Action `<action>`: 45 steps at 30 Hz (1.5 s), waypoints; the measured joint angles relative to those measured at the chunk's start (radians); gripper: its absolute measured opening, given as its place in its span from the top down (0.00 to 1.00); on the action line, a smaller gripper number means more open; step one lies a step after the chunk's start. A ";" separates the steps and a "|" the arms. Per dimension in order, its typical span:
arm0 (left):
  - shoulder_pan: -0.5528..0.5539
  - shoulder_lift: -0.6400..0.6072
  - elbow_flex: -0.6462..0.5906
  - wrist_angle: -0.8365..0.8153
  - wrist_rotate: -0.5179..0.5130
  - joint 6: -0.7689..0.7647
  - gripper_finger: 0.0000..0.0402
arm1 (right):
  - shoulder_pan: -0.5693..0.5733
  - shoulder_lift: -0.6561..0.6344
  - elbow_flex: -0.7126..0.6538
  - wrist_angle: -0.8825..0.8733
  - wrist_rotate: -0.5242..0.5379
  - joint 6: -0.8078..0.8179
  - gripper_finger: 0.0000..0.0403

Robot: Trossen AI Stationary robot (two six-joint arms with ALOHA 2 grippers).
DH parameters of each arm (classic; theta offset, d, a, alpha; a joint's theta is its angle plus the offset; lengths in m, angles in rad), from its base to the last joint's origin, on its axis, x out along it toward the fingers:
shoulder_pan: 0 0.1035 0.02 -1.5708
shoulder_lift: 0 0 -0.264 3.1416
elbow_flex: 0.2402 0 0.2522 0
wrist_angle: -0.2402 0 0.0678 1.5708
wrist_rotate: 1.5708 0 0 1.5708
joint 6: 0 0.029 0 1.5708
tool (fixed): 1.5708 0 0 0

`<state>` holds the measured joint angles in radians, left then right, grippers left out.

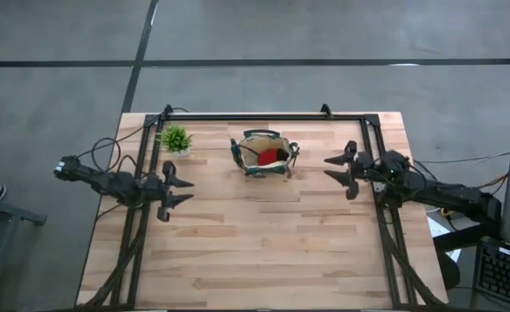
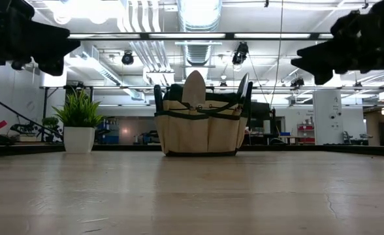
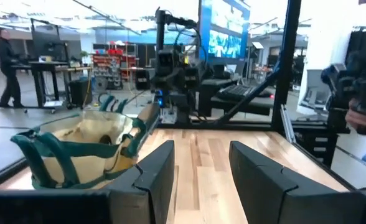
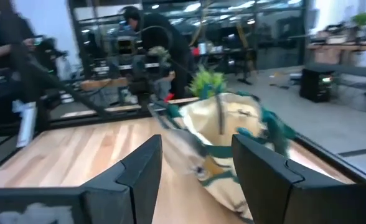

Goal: Pick & Place Garden tools in Gardening bag
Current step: Return to Home Position

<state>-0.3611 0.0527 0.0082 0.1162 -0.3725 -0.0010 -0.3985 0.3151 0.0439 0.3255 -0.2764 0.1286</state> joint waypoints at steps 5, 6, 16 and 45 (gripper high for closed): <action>0.000 -0.020 0.000 0.002 -0.065 -0.024 0.61 | 0.000 -0.118 -0.022 -0.138 0.076 -0.011 0.54; 0.000 -0.020 0.000 0.001 -0.080 -0.047 0.61 | 0.000 -0.140 -0.022 -0.177 0.075 -0.012 0.54; 0.000 -0.016 -0.001 -0.001 -0.092 -0.105 0.61 | 0.000 -0.301 -0.022 -0.282 0.063 -0.044 0.54; 0.000 -0.016 -0.002 -0.001 -0.092 -0.105 0.61 | -0.001 -0.272 -0.022 -0.293 0.067 0.140 0.54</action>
<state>-0.3611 0.0368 0.0063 0.1150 -0.4648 -0.1055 -0.3996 0.0433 0.0216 0.0322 -0.2096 0.2684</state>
